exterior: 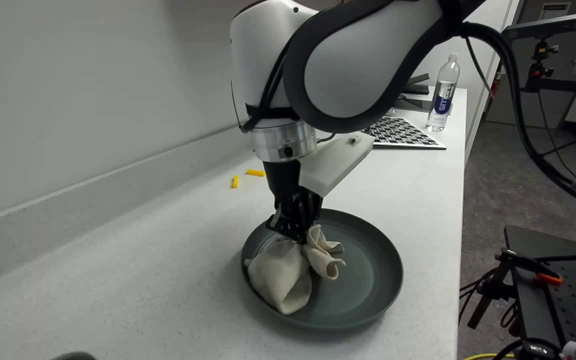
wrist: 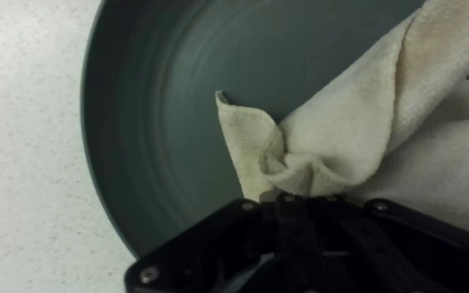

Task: Use the towel on the left to wipe the grey plate

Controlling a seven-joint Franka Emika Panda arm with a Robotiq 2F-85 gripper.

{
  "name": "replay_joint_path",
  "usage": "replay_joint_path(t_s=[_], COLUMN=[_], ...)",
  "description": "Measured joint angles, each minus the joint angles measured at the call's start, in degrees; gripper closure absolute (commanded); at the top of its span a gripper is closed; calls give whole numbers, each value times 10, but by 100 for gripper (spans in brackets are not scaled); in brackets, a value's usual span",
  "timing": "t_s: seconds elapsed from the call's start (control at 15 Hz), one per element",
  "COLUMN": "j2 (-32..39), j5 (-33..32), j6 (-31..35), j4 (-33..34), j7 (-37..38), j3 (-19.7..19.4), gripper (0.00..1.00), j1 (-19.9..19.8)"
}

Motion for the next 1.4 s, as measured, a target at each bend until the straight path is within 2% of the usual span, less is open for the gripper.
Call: replay_joint_path(t_s=[0.2, 0.47, 1.0, 1.2, 1.4], j2=[1, -9, -70, -81, -85], j5=[12, 1, -4, 1, 14], j6=[0, -13, -145, -185, -191], j4=[2, -1, -29, -30, -31], j7=[-2, -1, -13, -45, -94], j3=[8, -3, -26, -24, -21], gripper=[99, 99, 99, 99, 99], j1=[11, 15, 6, 2, -5])
